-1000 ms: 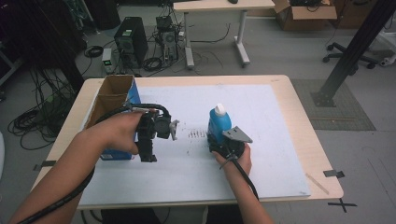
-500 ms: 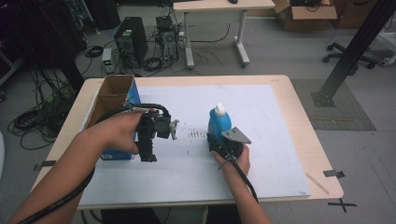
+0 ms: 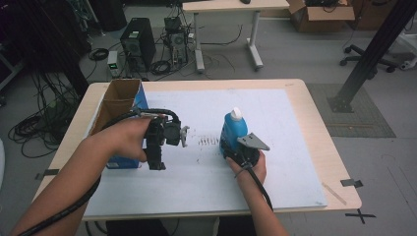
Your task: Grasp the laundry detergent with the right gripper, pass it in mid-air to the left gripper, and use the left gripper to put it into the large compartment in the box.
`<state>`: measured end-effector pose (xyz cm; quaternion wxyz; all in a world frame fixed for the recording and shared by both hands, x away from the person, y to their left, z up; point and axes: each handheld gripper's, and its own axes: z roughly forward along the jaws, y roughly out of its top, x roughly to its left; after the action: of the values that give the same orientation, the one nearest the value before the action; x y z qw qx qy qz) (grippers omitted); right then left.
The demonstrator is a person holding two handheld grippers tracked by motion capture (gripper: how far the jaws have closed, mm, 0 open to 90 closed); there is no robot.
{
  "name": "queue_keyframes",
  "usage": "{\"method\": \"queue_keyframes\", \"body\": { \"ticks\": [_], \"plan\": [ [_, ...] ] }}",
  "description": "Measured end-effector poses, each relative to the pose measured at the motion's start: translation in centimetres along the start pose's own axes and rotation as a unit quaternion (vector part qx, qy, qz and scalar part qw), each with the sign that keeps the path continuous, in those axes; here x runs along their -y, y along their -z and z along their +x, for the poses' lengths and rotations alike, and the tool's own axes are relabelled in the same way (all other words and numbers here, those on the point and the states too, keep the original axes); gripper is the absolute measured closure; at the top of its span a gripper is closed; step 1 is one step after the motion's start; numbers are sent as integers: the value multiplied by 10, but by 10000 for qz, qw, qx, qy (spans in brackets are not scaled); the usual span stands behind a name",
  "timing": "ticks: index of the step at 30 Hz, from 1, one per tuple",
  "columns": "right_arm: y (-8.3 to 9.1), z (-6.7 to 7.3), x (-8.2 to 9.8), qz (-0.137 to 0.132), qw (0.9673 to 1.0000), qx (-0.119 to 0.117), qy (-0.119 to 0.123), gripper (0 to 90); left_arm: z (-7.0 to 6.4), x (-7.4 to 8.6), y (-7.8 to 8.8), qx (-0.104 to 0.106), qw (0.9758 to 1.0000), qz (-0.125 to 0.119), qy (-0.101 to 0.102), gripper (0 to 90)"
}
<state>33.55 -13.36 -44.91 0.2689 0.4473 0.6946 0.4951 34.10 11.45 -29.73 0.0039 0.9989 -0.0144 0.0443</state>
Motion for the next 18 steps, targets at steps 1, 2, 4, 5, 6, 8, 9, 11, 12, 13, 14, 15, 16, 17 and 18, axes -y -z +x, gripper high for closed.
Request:
{"method": "queue_keyframes", "body": {
  "ticks": [1,2,4,5,6,8,9,11,12,13,14,15,16,17,18],
  "plan": [
    [1,-1,-2,-11,10000,-27,29,430,0,0,0,-5,10000,0,7,5],
    [4,-3,-5,-35,10000,-54,58,430,0,0,1,-1,10000,8,7,5],
    [8,-6,-10,-86,9998,-134,155,430,1,0,2,-13,10000,-10,12,5],
    [10,-7,-12,-109,9996,-164,192,430,1,0,3,-24,10000,-11,-13,5],
    [13,-9,-16,-133,9993,-231,243,430,1,0,4,-28,10000,-24,8,5],
    [21,-14,-26,-180,9982,-414,382,430,2,0,8,-27,10000,-39,0,5],
    [21,-14,-26,-180,9982,-414,382,430,2,0,8,-27,10000,-39,0,5],
    [30,-20,-37,-225,9964,-605,556,430,3,0,11,-32,10000,-70,12,5],
    [33,-23,-41,-226,9955,-688,604,430,4,-1,13,-35,10000,-72,-4,4],
    [33,-23,-41,-226,9955,-688,604,430,4,-1,13,-35,10000,-72,-4,4],
    [40,-28,-48,-250,9935,-850,711,429,4,-1,14,-22,10000,-81,17,4],
    [40,-28,-48,-250,9935,-850,711,429,4,-1,15,-19,10000,-92,12,4],
    [46,-34,-54,-264,9884,-1217,864,428,4,-2,18,-22,10000,-88,-11,5],
    [49,-36,-56,-286,9857,-1367,939,428,4,-3,19,5,10000,-81,-28,5],
    [53,-37,-58,-254,9833,-1477,1032,428,4,-3,21,11,10000,-75,-40,5]
  ]
}}
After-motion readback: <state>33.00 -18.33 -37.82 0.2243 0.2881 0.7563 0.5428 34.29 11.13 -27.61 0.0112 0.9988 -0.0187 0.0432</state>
